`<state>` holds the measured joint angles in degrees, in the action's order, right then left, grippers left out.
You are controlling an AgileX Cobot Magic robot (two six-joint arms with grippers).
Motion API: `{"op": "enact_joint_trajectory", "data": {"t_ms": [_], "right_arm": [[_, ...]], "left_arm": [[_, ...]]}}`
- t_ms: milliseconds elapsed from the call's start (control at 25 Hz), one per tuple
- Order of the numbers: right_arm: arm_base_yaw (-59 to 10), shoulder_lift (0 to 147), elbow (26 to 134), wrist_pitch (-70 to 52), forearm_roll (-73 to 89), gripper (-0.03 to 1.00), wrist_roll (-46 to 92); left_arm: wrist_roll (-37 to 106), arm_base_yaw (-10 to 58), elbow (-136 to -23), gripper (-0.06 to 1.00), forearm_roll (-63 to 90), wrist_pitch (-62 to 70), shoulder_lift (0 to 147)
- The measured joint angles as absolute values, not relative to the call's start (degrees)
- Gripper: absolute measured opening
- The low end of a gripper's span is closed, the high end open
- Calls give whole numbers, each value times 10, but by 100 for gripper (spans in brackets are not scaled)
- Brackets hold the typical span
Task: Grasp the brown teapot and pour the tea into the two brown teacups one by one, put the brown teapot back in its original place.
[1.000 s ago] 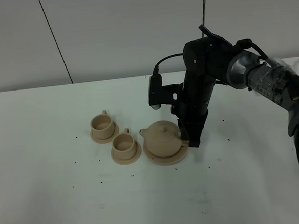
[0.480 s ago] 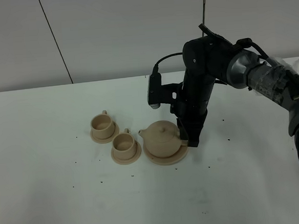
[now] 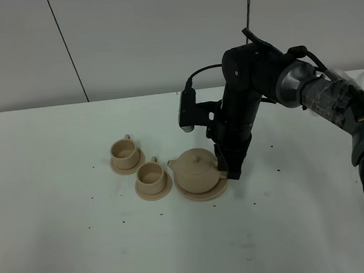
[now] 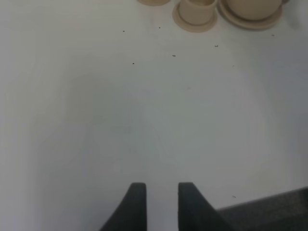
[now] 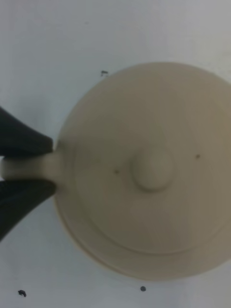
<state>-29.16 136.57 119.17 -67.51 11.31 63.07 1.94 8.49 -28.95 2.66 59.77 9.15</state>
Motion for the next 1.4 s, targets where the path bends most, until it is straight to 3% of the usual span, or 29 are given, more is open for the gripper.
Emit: {"op": "enact_joint_trajectory", "data": {"t_ms": [1400], "right_arm": [[-278,1352,1192,-688,140,10,640]], "left_arm": [[19,85,-290,23,27,598,92]]}}
